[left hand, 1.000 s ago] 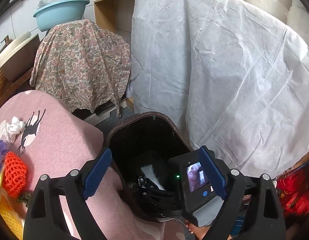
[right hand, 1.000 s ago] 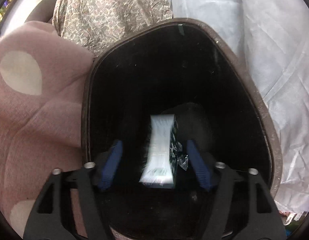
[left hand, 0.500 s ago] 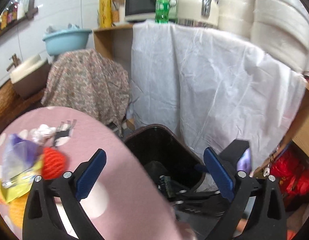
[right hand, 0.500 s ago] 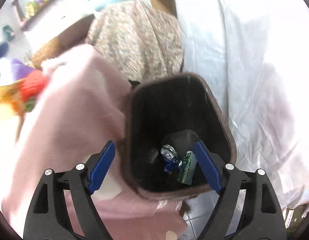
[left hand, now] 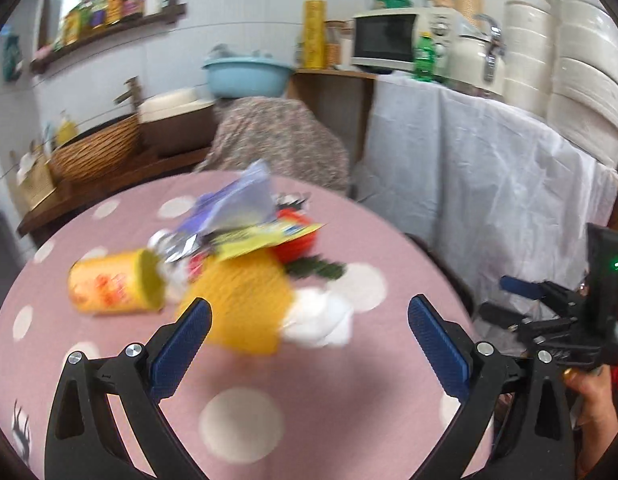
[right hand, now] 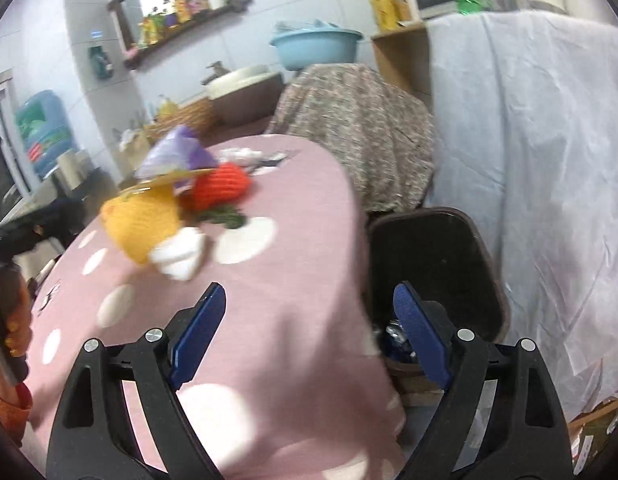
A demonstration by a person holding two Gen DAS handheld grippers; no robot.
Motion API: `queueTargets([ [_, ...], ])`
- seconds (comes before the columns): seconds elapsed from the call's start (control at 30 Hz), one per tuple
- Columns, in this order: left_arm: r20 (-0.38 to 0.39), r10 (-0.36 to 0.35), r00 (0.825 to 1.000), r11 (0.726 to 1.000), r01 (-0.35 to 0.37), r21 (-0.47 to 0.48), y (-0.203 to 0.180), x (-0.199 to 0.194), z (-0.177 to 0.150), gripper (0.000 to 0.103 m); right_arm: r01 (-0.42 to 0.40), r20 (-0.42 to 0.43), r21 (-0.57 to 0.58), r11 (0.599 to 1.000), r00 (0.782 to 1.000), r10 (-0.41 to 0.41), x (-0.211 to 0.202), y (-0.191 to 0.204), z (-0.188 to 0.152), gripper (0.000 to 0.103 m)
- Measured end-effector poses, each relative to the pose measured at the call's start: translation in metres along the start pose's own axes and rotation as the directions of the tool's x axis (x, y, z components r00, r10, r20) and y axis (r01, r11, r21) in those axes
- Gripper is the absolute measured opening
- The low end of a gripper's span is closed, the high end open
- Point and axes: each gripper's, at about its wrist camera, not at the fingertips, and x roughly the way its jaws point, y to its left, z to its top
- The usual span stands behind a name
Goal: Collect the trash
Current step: 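Move both tools back over the table toward the remaining trash, then grasp the white tissue with the right gripper while the left grasps the yellow foam net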
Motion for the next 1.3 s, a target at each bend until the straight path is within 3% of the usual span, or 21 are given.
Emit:
queueTargets([
  [0.23, -0.071, 0.054, 0.996, 0.985, -0.065, -0.161, 0.067, -0.01, -0.039, 0.098, -0.079, -0.06, -0.129, 0.988, 0.996, 0.072, 0.017, 0.059, -0.005, 0.085],
  [0.37, -0.09, 0.067, 0.994, 0.978, -0.083, -0.19, 0.084, -0.012, -0.053, 0.097, -0.122, -0.138, -0.241, 0.963, 0.986, 0.09, 0.044, 0.097, -0.001, 0.085],
  [0.57, -0.093, 0.052, 0.994, 0.975, -0.07, -0.209, 0.096, -0.016, -0.061, 0.097, -0.127, -0.223, -0.342, 0.931, 0.974, 0.051, 0.09, 0.129, 0.011, 0.085],
  [0.73, -0.089, 0.04, 0.995, 0.977, -0.058, -0.204, 0.101, -0.018, -0.061, 0.097, -0.08, -0.254, -0.419, 0.904, 0.967, -0.032, 0.124, 0.141, 0.018, 0.084],
  [0.9, -0.094, 0.027, 0.995, 0.977, -0.046, -0.206, 0.103, -0.016, -0.061, 0.097, -0.076, -0.27, -0.445, 0.892, 0.961, -0.053, 0.141, 0.143, 0.018, 0.072],
  [0.97, -0.1, 0.019, 0.995, 0.976, -0.04, -0.213, 0.103, -0.014, -0.062, 0.097, -0.065, -0.26, -0.453, 0.889, 0.963, -0.063, 0.141, 0.144, 0.018, 0.058],
  [1.17, -0.125, -0.025, 0.992, 0.967, -0.008, -0.255, 0.105, 0.0, -0.058, 0.097, -0.072, -0.25, -0.444, 0.893, 0.967, -0.046, 0.13, 0.14, 0.012, 0.03],
  [1.3, -0.15, -0.096, 0.984, 0.952, 0.046, -0.303, 0.104, 0.021, -0.046, 0.096, -0.077, -0.24, -0.432, 0.899, 0.97, -0.032, 0.119, 0.14, 0.007, 0.025],
])
